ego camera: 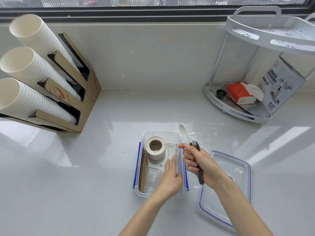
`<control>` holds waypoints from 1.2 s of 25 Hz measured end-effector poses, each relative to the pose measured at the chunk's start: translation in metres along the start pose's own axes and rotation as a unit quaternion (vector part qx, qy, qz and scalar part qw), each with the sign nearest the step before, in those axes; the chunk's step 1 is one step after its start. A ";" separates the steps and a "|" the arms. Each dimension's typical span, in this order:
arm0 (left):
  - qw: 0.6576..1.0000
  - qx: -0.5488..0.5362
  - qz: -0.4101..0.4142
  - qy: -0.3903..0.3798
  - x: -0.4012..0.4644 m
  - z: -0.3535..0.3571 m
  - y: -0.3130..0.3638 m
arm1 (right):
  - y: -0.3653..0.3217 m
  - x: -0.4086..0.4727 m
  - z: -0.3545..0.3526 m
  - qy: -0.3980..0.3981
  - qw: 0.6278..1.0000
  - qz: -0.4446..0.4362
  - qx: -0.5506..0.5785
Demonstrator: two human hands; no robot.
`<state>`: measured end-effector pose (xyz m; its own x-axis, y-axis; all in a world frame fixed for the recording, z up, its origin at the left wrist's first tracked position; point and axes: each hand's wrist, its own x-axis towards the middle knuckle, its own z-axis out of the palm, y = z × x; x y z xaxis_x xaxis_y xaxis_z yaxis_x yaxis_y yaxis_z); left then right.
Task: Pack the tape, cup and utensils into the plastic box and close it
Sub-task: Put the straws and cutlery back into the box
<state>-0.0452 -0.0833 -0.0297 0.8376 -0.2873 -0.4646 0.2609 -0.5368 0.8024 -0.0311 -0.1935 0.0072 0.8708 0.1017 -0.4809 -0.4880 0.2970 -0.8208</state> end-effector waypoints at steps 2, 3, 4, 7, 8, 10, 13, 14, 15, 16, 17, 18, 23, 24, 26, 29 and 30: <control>1.000 -0.006 0.006 0.001 -0.001 0.001 0.000 | 0.000 0.000 0.000 0.000 1.000 -0.001 0.001; 1.000 -0.011 0.003 0.002 -0.001 0.001 -0.001 | 0.000 0.000 0.001 0.000 1.000 0.000 0.001; 1.000 -0.014 -0.005 0.002 0.001 0.002 -0.003 | 0.001 0.000 0.001 0.000 1.000 0.000 0.001; 0.999 0.002 -0.044 -0.016 0.007 0.004 -0.007 | 0.001 0.000 0.000 -0.003 1.000 0.003 0.004; 0.998 0.017 -0.055 -0.027 0.009 0.005 -0.007 | 0.001 -0.001 0.000 -0.004 1.000 0.005 0.003; 0.996 0.049 -0.068 -0.043 0.011 0.005 -0.003 | 0.001 -0.001 0.000 -0.008 1.000 0.008 0.002; 0.995 0.064 -0.068 -0.039 0.013 0.002 0.000 | 0.002 -0.001 0.000 -0.013 1.000 0.013 0.002; 0.995 0.065 -0.070 -0.036 0.015 0.001 -0.001 | 0.002 -0.001 0.000 -0.014 1.000 0.016 0.002; 0.995 0.059 -0.072 -0.032 0.017 0.000 -0.001 | 0.002 -0.001 0.000 -0.015 1.000 0.019 0.003; 0.996 0.042 -0.071 -0.027 0.018 -0.001 -0.001 | 0.002 -0.001 0.001 -0.016 1.000 0.021 0.003; 0.998 0.012 -0.066 -0.018 0.017 -0.003 0.000 | 0.002 -0.001 0.001 -0.017 1.000 0.022 0.004; 0.998 -0.027 -0.056 -0.006 0.016 -0.005 0.002 | 0.002 -0.001 0.001 -0.016 1.000 0.022 0.004; 0.964 -0.258 0.034 0.047 0.010 -0.029 0.013 | 0.002 -0.002 0.004 -0.027 0.999 0.021 0.000; 0.954 -0.293 0.042 0.057 0.010 -0.033 0.016 | 0.002 -0.002 0.005 -0.031 0.999 0.022 -0.002; 0.938 -0.334 0.054 0.072 0.011 -0.041 0.017 | 0.001 -0.003 0.007 -0.044 0.998 0.028 -0.017; 0.928 -0.360 0.063 0.078 0.014 -0.048 0.017 | 0.003 -0.004 0.010 -0.069 0.995 0.035 -0.065; 0.928 -0.357 0.059 0.088 0.014 -0.050 0.018 | 0.005 -0.005 0.010 -0.077 0.993 0.037 -0.079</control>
<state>-0.0050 -0.0571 -0.0030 0.9297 -0.1430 -0.3394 0.3609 0.1704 0.9169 -0.0367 -0.1827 0.0089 0.8250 0.2654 -0.4988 -0.5436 0.1319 -0.8289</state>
